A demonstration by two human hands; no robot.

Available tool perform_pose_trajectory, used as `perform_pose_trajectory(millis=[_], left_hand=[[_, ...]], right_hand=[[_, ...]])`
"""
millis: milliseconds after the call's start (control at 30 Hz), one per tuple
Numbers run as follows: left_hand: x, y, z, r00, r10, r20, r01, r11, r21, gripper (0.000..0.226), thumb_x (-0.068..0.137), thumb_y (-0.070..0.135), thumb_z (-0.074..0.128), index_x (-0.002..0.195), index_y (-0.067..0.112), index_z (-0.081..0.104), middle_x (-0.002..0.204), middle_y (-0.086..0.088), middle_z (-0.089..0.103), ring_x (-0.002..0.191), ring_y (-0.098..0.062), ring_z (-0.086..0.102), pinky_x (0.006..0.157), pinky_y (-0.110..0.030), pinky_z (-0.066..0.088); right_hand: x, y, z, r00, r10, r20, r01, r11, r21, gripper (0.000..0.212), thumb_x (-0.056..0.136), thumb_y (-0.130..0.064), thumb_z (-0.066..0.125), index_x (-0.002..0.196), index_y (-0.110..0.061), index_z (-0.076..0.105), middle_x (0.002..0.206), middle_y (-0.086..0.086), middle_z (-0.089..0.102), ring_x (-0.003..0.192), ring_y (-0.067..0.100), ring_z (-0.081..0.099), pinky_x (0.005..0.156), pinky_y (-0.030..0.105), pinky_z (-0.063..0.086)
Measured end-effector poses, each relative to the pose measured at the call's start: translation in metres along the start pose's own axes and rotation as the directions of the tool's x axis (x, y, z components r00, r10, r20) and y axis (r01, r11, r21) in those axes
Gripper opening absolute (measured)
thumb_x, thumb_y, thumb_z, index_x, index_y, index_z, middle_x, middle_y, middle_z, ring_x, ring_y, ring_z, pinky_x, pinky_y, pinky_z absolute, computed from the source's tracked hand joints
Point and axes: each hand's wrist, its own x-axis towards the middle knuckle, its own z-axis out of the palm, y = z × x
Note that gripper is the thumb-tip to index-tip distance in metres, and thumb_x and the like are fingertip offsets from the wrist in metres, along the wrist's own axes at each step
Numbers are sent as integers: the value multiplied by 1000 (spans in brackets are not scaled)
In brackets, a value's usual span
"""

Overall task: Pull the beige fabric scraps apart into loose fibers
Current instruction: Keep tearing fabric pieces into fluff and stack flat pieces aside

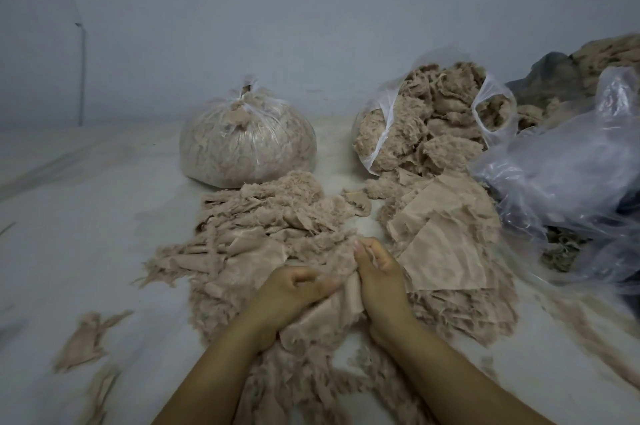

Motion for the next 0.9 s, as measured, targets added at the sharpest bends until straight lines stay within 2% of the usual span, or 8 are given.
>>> perform_pose_trajectory(millis=[167, 267, 367, 467, 633, 733, 833, 900], left_hand=[[7, 1, -21, 959, -65, -276, -50, 920, -389, 29, 89, 29, 59, 65, 13, 60, 64, -7, 63, 56, -19, 59, 56, -25, 44], [2, 0, -13, 982, 67, -176, -106, 969, -222, 37, 83, 41, 64, 83, 4, 62, 80, -8, 68, 75, -20, 64, 67, -26, 50], [3, -6, 1, 970, 227, -89, -205, 956, 210, 46, 69, 40, 81, 108, 28, 59, 104, 16, 60, 96, 0, 58, 74, -5, 44], [8, -1, 7, 901, 319, -294, -278, 945, 172, 13, 88, 13, 64, 84, 25, 65, 81, 15, 65, 76, -1, 59, 63, -5, 43], [10, -1, 3, 886, 166, -432, -245, 960, -133, 31, 98, 26, 45, 73, 16, 59, 56, 11, 61, 51, 0, 54, 51, -16, 44], [7, 0, 1, 947, 161, -279, -199, 973, -116, 19, 88, 36, 58, 95, 20, 65, 69, 10, 65, 56, 2, 59, 51, -13, 45], [5, -6, 5, 987, 146, -65, -139, 986, 96, 31, 77, 29, 74, 105, 21, 65, 92, 9, 71, 84, -4, 67, 67, -13, 50], [3, -6, 9, 990, 130, -62, -125, 989, 75, 21, 83, 23, 70, 102, 16, 68, 85, 8, 72, 78, -13, 68, 68, -23, 53]], right_hand=[[6, 2, -10, 985, 122, -122, -123, 992, -5, 29, 98, -25, 53, 72, -11, 54, 68, 10, 54, 67, 23, 49, 64, 35, 39], [1, 2, -6, 991, 122, -61, -126, 991, -55, 32, 95, -25, 57, 63, -19, 60, 65, 4, 60, 64, 21, 55, 61, 31, 43], [-5, 4, 0, 995, 83, 62, -74, 988, -135, 19, 93, -24, 60, 76, -17, 66, 70, 0, 70, 66, 18, 65, 60, 26, 52], [-8, 4, 4, 995, 24, 93, -4, 978, -207, 17, 91, -23, 63, 83, -8, 64, 77, 7, 69, 69, 18, 64, 65, 27, 50], [-7, 6, 2, 1000, 13, 26, -9, 988, -153, 28, 94, -27, 59, 72, -10, 58, 67, 5, 59, 63, 16, 54, 60, 31, 44], [-4, 7, -2, 1000, -19, -14, 17, 991, -132, 36, 96, -28, 54, 63, -16, 48, 60, 4, 44, 59, 18, 41, 59, 30, 34], [-4, 8, 0, 995, -50, 91, 64, 985, -158, 28, 94, -23, 58, 68, -13, 61, 63, 2, 59, 63, 16, 54, 63, 33, 45], [-4, 10, 1, 990, -72, 122, 96, 976, -196, 22, 93, -21, 60, 74, -9, 63, 68, 0, 64, 67, 12, 58, 68, 31, 48]])
